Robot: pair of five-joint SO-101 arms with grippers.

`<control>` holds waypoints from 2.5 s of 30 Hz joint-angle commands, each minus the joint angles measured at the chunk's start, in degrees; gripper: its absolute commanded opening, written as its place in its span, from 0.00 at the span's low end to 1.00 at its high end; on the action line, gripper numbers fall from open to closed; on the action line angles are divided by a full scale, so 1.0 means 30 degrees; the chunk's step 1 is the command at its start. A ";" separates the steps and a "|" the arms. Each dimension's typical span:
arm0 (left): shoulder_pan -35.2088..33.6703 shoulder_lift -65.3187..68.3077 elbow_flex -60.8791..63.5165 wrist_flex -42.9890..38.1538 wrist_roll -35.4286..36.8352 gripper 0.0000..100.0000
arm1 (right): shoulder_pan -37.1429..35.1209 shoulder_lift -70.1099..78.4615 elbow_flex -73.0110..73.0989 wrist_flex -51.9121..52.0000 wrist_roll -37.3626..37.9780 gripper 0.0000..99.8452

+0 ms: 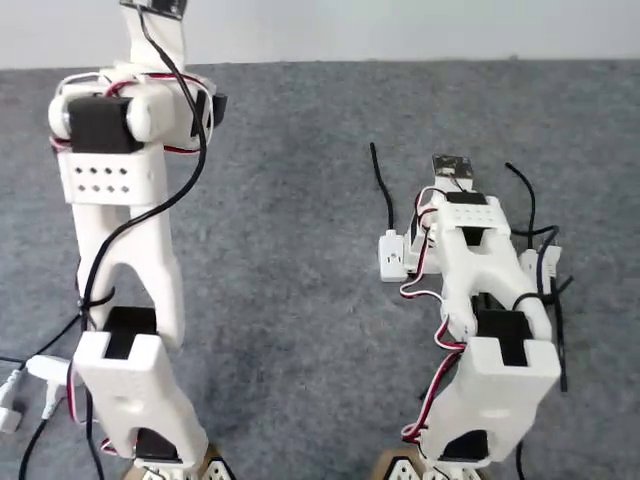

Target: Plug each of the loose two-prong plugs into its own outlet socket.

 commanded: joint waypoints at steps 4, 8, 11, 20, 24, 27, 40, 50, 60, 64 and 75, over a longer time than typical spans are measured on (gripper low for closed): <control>0.0059 0.0293 -0.0132 -0.0352 0.0264 0.19 | 0.0308 -0.0073 -0.2344 0.1158 0.0440 0.46; 0.0059 0.0234 -0.0103 -0.0352 0.0264 0.19 | 0.1245 -0.0220 -0.3165 0.1363 0.2051 0.46; 0.0059 0.0234 -0.0103 -0.0352 0.0264 0.19 | 0.1949 -0.0132 -0.4513 0.2505 0.1905 0.46; 0.0088 0.0234 -0.0103 -0.0410 0.0264 0.19 | 0.3121 -0.0220 -0.6564 0.3619 0.1875 0.46; 0.0088 0.0293 -0.0103 -0.0410 0.0264 0.19 | 0.3678 -0.0015 -0.7238 0.4059 0.1846 0.46; 0.0088 0.0322 -0.0103 -0.0410 0.0264 0.19 | 0.4000 0.0220 -0.6857 0.3473 0.1817 0.46; 0.0088 0.0293 -0.0015 -0.0352 0.0264 0.19 | 0.5582 0.4088 -0.9553 0.3150 0.0527 0.46; 0.0088 0.0322 -0.0044 -0.0322 0.0264 0.19 | 0.5553 0.7663 -1.4095 0.6608 0.0381 0.46; 0.0088 0.0264 0.0015 -0.0322 0.0264 0.19 | 0.3092 0.8190 -1.6586 0.8718 0.0498 0.46; 0.0088 0.0322 0.0015 -0.0322 0.0264 0.19 | 0.3062 0.8249 -1.6586 0.8689 0.0498 0.46; 0.0117 0.0322 0.0015 -0.0322 0.0264 0.19 | 0.1597 0.9978 -1.6703 0.9158 0.0381 0.46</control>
